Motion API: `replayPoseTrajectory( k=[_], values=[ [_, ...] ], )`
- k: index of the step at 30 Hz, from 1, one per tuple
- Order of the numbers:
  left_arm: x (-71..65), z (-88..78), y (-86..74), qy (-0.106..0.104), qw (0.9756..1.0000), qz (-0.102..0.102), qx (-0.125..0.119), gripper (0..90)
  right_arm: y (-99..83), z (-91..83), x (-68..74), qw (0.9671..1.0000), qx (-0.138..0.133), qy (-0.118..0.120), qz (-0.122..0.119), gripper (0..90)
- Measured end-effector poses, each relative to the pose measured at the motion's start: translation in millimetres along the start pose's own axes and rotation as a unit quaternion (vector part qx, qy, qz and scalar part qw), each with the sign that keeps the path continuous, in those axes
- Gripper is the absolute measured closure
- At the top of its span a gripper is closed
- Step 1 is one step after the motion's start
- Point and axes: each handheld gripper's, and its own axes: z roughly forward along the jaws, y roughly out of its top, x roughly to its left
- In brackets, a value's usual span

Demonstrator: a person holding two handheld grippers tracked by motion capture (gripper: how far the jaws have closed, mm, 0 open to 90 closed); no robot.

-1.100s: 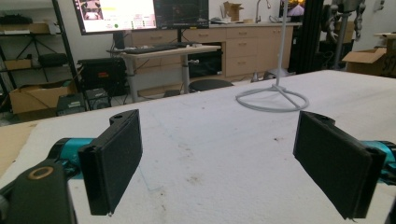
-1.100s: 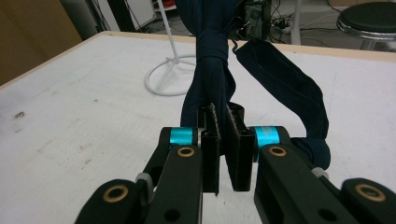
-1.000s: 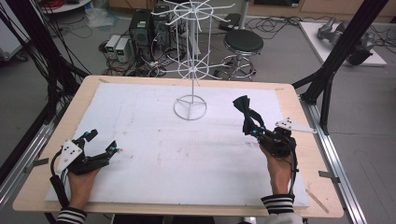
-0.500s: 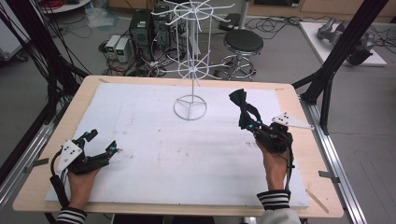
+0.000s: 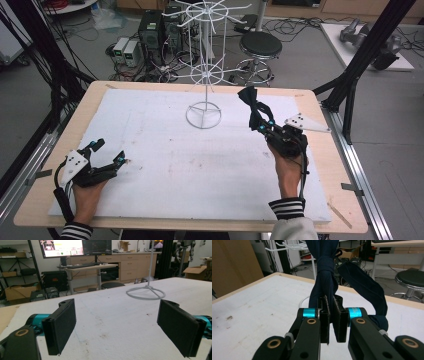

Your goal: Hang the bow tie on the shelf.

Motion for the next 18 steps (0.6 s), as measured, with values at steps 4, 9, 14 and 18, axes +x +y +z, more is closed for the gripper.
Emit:
replayPoseTrajectory(
  k=[4, 9, 14, 18],
  values=[
    [0.0, -0.1, 0.0, 0.0, 1.0, 0.0, 0.0, 16.0, 4.3, 3.4, 4.1, 1.0, -0.007, 0.0, -0.004, 85.4],
    [0.0, -0.1, 0.1, 0.0, 1.0, 0.0, 0.0, 16.0, 10.4, 7.6, 7.0, 0.9998, -0.017, -0.001, -0.008, 85.4],
    [0.1, 0.0, 0.1, -0.001, 1.0, 0.0, 0.0, 16.0, 17.5, 13.1, 7.6, 0.9997, -0.022, -0.003, -0.01, 85.4],
    [0.1, 0.0, 0.0, 0.0, 1.0, 0.0, 0.0, 16.0, 23.1, 18.7, 7.7, 0.9995, -0.029, -0.001, -0.012, 85.4]
  ],
)
